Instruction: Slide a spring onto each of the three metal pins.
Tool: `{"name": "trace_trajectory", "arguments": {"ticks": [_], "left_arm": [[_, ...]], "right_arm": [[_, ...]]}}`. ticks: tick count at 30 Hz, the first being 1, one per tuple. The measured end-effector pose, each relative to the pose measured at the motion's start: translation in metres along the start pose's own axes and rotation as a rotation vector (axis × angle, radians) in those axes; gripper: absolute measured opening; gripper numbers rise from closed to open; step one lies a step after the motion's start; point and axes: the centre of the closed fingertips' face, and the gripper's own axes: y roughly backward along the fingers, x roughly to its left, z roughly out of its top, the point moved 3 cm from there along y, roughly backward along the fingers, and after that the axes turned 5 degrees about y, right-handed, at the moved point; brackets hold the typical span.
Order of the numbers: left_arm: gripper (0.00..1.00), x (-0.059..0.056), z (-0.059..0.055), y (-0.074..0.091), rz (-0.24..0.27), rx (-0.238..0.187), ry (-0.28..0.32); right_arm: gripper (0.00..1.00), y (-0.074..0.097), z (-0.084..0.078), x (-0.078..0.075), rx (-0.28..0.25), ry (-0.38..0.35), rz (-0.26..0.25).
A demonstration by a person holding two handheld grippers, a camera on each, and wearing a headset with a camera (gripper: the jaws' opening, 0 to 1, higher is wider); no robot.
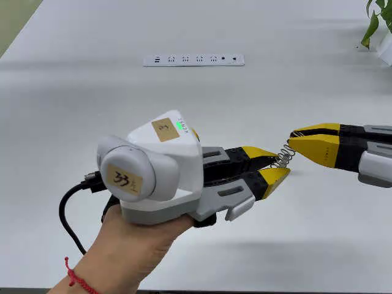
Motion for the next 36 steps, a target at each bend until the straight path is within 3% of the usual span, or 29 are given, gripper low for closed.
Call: {"name": "trace_trajectory", "arguments": {"ticks": [18,36], "left_arm": [[0.12,-0.001,-0.01,-0.003,-0.013,0.047,-0.013],[0.12,-0.002,-0.008,-0.004,-0.02,0.042,-0.009]], "right_arm": [[0.11,-0.003,-0.001,0.007,0.048,0.073,0.005],[0.11,-0.006,-0.001,0.014,0.097,0.139,0.014]]}}
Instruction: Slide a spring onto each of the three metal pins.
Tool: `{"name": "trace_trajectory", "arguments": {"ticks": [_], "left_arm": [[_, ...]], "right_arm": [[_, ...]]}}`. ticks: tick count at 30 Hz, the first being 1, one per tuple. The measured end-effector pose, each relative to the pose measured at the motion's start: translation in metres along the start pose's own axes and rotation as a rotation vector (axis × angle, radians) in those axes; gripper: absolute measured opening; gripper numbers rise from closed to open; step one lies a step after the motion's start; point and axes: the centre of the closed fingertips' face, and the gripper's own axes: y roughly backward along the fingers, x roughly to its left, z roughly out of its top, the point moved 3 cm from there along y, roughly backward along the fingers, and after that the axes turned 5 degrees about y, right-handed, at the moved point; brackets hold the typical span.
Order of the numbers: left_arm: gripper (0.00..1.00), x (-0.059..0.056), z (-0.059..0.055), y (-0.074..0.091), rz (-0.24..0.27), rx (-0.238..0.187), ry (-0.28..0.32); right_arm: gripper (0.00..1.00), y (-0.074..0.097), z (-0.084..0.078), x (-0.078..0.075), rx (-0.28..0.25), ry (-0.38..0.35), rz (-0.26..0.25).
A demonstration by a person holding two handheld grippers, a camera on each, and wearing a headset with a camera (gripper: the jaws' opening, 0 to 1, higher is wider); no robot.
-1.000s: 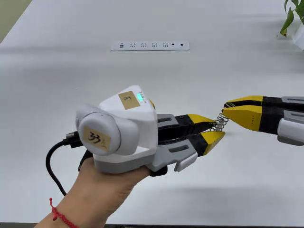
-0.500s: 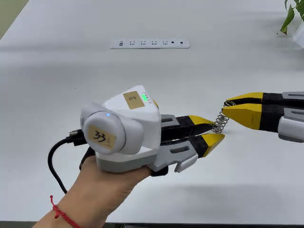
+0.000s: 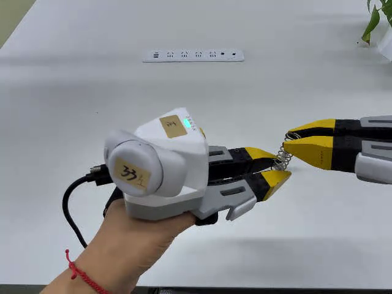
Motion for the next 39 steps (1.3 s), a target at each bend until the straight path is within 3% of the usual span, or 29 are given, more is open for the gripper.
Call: {"name": "trace_trajectory", "arguments": {"ticks": [11,22,27,29,34,39], "left_arm": [[0.11,0.0,0.0,-0.001,-0.008,0.007,-0.008],[0.1,-0.001,0.0,0.0,-0.019,0.011,-0.02],[0.1,-0.002,-0.001,0.0,-0.026,0.012,-0.024],[0.1,-0.002,-0.001,0.0,-0.026,0.012,-0.026],[0.1,-0.003,-0.004,0.0,-0.033,0.032,-0.053],[0.1,-0.003,-0.006,-0.001,-0.039,0.044,-0.08]], "right_arm": [[0.11,-0.003,0.004,0.011,0.043,0.09,0.007],[0.12,-0.005,0.006,0.017,0.069,0.112,0.016],[0.17,-0.004,0.005,0.017,0.101,0.128,0.039],[0.18,-0.003,0.003,0.019,0.141,0.164,0.063],[0.23,0.001,0.001,0.018,0.322,0.339,0.125],[0.25,-0.002,0.001,0.019,0.475,0.482,0.227]]}}
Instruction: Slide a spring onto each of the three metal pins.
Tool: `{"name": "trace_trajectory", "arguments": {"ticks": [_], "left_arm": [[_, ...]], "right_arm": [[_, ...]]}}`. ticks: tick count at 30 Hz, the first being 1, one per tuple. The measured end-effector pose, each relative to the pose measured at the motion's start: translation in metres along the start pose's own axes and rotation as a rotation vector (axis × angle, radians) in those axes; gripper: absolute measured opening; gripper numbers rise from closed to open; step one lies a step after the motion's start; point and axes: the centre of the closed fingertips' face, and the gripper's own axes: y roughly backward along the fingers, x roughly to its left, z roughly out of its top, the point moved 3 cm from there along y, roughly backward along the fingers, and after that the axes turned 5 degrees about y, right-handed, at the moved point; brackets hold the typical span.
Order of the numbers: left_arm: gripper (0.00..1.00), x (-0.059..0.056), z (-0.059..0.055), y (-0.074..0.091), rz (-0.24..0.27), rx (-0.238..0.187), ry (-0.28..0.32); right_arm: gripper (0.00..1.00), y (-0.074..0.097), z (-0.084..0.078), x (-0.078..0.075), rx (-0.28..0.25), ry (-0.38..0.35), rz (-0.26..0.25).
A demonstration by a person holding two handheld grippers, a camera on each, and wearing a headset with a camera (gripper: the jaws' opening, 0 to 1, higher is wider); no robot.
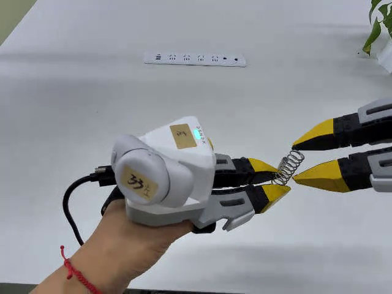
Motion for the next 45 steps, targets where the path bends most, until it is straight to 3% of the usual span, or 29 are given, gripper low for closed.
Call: {"name": "trace_trajectory", "arguments": {"ticks": [4,11,23,45], "left_arm": [[0.1,-0.001,-0.003,-0.001,-0.007,0.004,-0.007],[0.1,-0.002,-0.007,-0.004,-0.012,0.014,-0.015],[0.1,-0.001,-0.01,-0.009,-0.021,0.019,-0.011],[0.11,-0.002,-0.01,-0.01,-0.032,0.016,-0.028]], "right_arm": [[0.25,-0.005,0.003,0.002,0.096,0.102,0.1],[0.24,-0.018,-0.005,-0.001,0.228,0.223,0.218],[0.18,-0.027,-0.016,0.004,0.354,0.318,0.311],[0.12,-0.026,-0.018,0.003,0.383,0.315,0.328]]}}
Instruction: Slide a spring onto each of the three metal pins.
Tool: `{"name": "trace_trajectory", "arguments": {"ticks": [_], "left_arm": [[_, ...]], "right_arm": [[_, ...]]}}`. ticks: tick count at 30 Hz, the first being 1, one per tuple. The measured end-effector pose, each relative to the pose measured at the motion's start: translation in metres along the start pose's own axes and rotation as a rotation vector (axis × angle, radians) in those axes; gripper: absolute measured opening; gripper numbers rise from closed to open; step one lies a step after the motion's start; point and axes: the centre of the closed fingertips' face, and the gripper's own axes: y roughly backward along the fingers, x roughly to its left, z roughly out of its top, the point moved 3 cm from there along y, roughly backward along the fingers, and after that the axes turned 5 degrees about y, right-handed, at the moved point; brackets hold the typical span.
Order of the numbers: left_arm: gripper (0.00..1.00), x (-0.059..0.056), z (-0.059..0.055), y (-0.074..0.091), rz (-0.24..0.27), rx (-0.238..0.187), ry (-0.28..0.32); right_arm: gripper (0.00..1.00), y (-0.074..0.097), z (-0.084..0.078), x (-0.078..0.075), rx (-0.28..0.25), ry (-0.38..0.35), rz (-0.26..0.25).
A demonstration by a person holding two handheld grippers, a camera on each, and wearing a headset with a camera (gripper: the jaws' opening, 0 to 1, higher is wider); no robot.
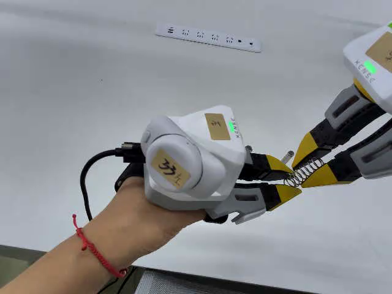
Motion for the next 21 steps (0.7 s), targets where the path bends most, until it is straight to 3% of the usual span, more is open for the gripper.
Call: {"name": "trace_trajectory", "arguments": {"ticks": [21], "left_arm": [[0.13,0.0027,-0.0054,0.0056,0.012,0.023,-0.006]], "right_arm": [[0.12,0.0039,-0.003,-0.0003,-0.005,-0.036,-0.024]]}}
